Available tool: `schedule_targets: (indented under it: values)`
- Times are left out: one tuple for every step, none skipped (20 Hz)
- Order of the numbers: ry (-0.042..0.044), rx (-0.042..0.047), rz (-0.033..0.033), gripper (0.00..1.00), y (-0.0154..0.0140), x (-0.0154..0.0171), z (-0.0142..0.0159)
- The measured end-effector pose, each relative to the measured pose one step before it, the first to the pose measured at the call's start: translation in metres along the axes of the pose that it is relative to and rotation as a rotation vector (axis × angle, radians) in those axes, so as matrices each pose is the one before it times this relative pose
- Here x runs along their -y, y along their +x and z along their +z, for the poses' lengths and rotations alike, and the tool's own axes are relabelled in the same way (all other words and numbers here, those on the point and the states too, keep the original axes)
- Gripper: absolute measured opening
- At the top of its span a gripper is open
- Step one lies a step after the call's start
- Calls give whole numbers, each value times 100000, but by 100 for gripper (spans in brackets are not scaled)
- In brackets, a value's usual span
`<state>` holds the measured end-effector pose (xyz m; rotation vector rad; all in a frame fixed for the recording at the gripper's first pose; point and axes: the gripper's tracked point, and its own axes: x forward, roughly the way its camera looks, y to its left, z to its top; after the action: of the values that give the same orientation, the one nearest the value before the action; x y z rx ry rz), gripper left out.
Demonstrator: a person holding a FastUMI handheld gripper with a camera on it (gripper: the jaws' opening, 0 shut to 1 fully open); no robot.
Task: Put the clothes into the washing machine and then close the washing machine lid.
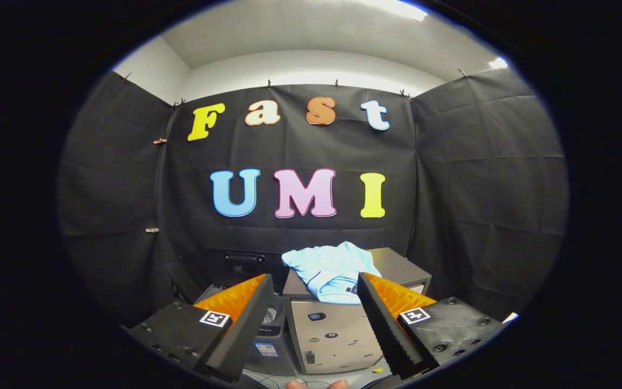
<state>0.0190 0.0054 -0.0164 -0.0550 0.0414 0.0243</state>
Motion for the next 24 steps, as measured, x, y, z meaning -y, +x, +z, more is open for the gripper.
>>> schedule_targets:
  values:
    - [-286, 1088, 2349, 98, 740, -232, 245]
    - [82, 997, 2832, 98, 940, -340, 150]
    - [-627, -643, 2333, 98, 1189, 104, -69]
    - [-1037, -1024, 1986, 98, 1004, 364, -370]
    - [-834, -1350, 733, 97, 1061, 663, -126]
    - [-295, -1342, -29, 98, 1162, 918, 159]
    - [708, -1448, 132, 98, 1233, 765, 79]
    - [1335, -2595, 511, 98, 1195, 498, -196]
    - [1357, -2994, 920, 98, 1313, 389, -234]
    - [902, -2762, 633, 98, 1422, 418, -166]
    - [294, -2411, 71, 98, 1277, 643, -165]
    - [44, -1973, 324, 98, 1261, 588, -113]
    - [34, -2169, 202, 98, 1180, 542, -66]
    - [705, -2176, -244, 98, 1323, 660, 81]
    - [878, -1714, -268, 98, 1189, 614, 281]
    - [60, -1261, -754, 98, 1183, 573, 235]
    - [-893, -1519, -1192, 98, 1324, 608, 219]
    - [-1887, -2364, -598, 98, 1481, 511, -126]
    - [-2002, -3038, 6, 98, 1400, 252, -262]
    - [-899, -2017, 920, 100, 1566, 19, -249]
    - [416, -2922, 246, 100, 1650, 94, -462]
    - [187, -4104, -347, 99, 1803, 112, -675]
    - [-716, -4362, -43, 99, 1866, 4, -877]
    - [-1059, -3569, -896, 99, 1893, -40, -633]
